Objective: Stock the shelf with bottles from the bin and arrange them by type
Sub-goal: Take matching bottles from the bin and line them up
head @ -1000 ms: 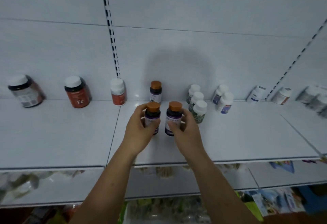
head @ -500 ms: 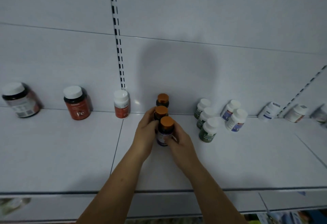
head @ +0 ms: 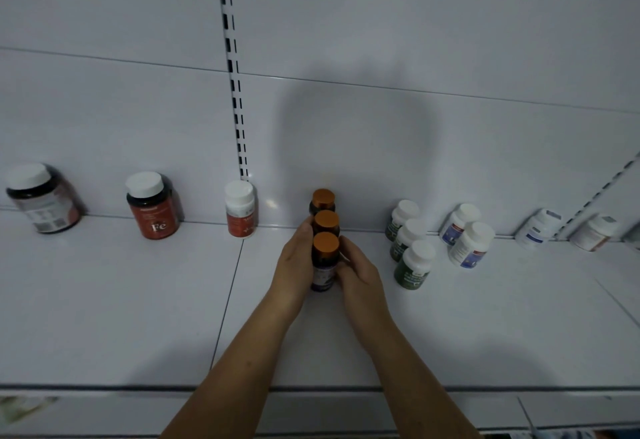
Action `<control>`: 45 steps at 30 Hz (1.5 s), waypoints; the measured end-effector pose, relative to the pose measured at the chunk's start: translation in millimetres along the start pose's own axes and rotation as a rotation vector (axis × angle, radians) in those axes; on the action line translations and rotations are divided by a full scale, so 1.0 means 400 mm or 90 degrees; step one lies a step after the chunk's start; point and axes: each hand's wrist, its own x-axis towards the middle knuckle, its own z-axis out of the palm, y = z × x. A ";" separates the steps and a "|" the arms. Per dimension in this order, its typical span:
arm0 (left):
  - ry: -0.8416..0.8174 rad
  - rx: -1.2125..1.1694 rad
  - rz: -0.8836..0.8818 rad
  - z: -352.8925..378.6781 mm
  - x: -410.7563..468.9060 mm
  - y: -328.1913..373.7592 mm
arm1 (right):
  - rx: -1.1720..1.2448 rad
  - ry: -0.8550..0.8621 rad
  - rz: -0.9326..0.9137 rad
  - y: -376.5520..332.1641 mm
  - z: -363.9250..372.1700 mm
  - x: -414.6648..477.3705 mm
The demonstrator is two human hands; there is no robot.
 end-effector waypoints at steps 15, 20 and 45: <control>0.006 0.059 0.050 -0.002 -0.004 -0.017 | -0.038 0.001 0.020 0.015 -0.007 0.014; 0.013 0.071 0.041 -0.002 -0.009 -0.005 | -0.055 -0.004 0.030 -0.003 -0.010 0.010; 0.318 0.868 0.086 -0.337 -0.831 0.139 | -0.407 -0.505 -0.310 -0.276 0.026 -0.458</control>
